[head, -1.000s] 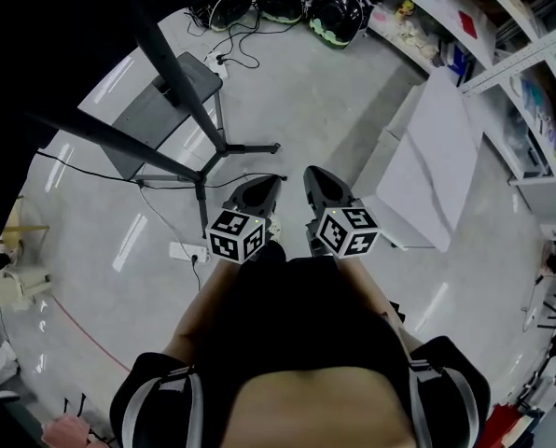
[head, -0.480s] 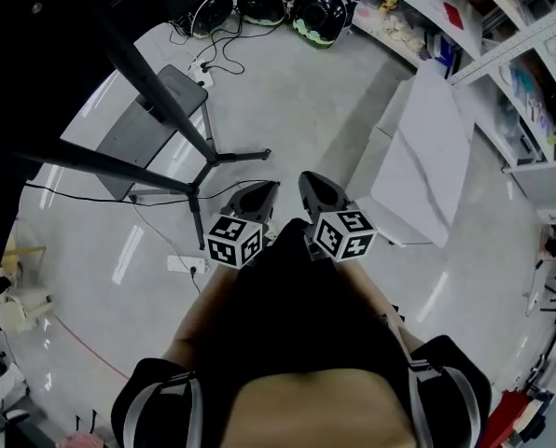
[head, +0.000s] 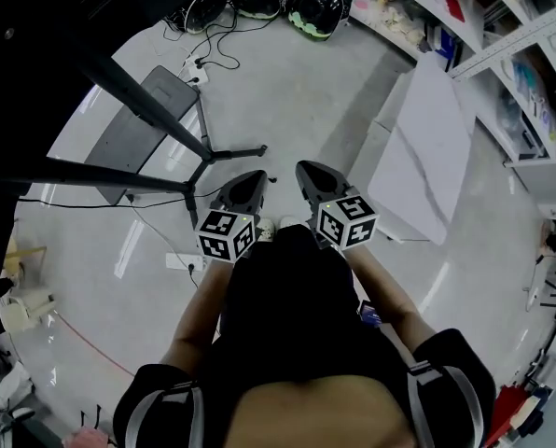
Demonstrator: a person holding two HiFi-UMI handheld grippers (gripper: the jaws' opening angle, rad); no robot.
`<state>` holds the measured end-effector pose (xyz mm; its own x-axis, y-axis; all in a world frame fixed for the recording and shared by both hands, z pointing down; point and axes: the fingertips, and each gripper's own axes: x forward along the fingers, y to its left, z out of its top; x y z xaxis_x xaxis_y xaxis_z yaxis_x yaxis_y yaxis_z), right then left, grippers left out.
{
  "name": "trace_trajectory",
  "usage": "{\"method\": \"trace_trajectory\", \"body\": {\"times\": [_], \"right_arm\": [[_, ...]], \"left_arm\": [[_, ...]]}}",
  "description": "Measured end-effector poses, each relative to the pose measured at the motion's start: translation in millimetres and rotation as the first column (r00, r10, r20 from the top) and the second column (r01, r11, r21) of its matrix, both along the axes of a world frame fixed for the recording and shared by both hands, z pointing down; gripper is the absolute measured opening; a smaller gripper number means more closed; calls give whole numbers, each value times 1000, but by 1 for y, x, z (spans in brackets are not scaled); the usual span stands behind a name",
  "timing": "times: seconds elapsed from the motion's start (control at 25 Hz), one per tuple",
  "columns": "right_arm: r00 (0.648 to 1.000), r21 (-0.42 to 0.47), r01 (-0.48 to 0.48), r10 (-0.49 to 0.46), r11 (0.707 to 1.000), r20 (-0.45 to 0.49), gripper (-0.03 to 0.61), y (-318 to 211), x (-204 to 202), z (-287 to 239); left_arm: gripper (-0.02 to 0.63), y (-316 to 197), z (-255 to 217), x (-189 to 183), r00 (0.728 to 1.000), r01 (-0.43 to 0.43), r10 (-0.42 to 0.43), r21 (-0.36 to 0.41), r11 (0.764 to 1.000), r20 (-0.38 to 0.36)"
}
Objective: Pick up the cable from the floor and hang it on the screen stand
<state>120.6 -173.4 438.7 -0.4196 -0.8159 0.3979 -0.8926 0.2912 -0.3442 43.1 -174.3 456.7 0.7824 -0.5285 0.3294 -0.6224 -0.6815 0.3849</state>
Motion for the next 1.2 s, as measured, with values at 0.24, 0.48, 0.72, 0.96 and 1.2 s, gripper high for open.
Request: {"method": "trace_trajectory", "body": {"times": [0.24, 0.48, 0.72, 0.96, 1.2], "right_arm": [[1000, -6, 17, -17, 1000, 3, 26, -16, 23, 5], [999, -40, 36, -35, 999, 25, 26, -28, 28, 24], [992, -89, 43, -32, 995, 125, 26, -36, 27, 46], [990, -114, 19, -3, 993, 139, 26, -58, 30, 77], [985, -137, -9, 32, 991, 169, 26, -80, 30, 100]], "left_arm": [[6, -18, 3, 15, 1000, 25, -24, -3, 1000, 11], [6, -26, 20, 33, 1000, -12, 12, -20, 1000, 21], [6, -33, 40, 43, 1000, 1, 0, -37, 999, 26], [6, -54, 70, 36, 999, 39, -38, -56, 998, 22], [6, -70, 97, 36, 998, 60, -60, -86, 994, 2]]}}
